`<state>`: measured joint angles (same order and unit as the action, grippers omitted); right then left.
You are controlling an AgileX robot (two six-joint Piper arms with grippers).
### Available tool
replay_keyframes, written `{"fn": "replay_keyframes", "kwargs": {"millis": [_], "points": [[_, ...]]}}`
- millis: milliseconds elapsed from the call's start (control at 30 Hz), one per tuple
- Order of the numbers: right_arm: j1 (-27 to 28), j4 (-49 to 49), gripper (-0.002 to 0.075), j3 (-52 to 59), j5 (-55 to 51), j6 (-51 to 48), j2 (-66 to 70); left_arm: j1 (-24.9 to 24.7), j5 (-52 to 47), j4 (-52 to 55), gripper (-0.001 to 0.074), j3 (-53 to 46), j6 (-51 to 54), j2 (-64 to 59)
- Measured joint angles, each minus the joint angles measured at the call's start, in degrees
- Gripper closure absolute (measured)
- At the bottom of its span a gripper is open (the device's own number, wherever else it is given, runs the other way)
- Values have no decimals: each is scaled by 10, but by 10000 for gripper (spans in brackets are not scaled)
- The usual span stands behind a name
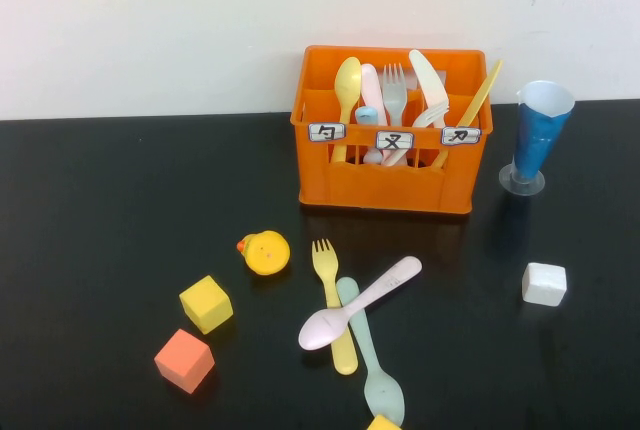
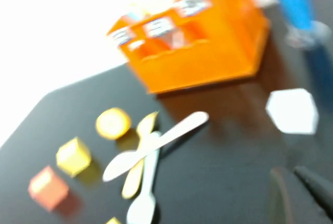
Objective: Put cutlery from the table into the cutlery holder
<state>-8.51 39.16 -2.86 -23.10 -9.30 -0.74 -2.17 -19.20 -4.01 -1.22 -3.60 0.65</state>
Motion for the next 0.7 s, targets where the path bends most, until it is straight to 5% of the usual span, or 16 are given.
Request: {"fn": "replay_keyframes", "kwargs": {"millis": [367,700], "points": [[0,-88,729,-331,-339,-359,251,0,0,0,736,0,1,0],[-21,-104,729,-522,-454,-605,550,0,0,0,736,0,1,0]]}}
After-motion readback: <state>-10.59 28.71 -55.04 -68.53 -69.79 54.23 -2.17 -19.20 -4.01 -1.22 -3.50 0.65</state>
